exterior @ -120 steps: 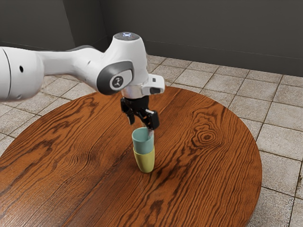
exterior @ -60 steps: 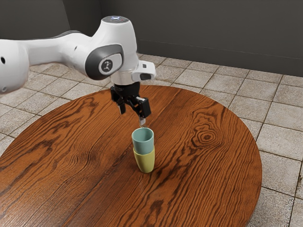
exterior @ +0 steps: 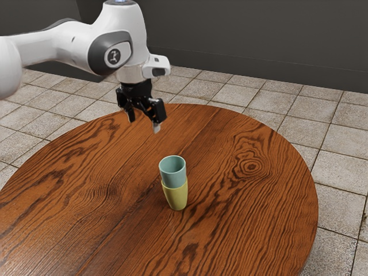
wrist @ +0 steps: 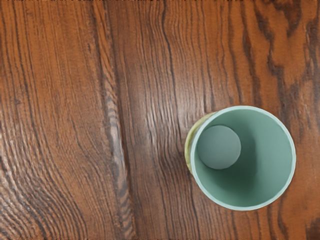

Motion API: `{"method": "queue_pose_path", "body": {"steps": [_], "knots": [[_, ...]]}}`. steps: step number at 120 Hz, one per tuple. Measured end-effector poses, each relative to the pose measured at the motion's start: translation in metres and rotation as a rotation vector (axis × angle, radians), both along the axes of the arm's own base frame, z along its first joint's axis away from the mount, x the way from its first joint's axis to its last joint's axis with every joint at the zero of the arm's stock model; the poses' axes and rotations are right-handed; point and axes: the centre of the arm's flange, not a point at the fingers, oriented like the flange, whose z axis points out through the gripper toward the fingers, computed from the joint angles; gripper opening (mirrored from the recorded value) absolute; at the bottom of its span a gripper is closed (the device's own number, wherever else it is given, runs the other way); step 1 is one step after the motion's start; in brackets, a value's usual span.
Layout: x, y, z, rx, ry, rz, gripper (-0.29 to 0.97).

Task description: Place the left cup onto the right cup

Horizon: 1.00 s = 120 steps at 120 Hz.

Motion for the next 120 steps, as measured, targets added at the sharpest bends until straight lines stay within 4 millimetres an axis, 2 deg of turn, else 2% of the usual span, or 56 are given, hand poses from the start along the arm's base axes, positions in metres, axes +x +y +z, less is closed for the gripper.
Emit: {"method": "queue_pose_path", "body": {"steps": [14,22,80,120], "knots": [[0.004,0.021,0.004,-0.015,-0.003,0.031,0.68],[0.007,0.026,0.009,-0.019,-0.012,0.036,0.68],[0.009,0.021,0.046,-0.013,-0.048,0.0,0.68],[0.006,0.021,0.05,-0.01,-0.031,-0.009,0.68]]}}
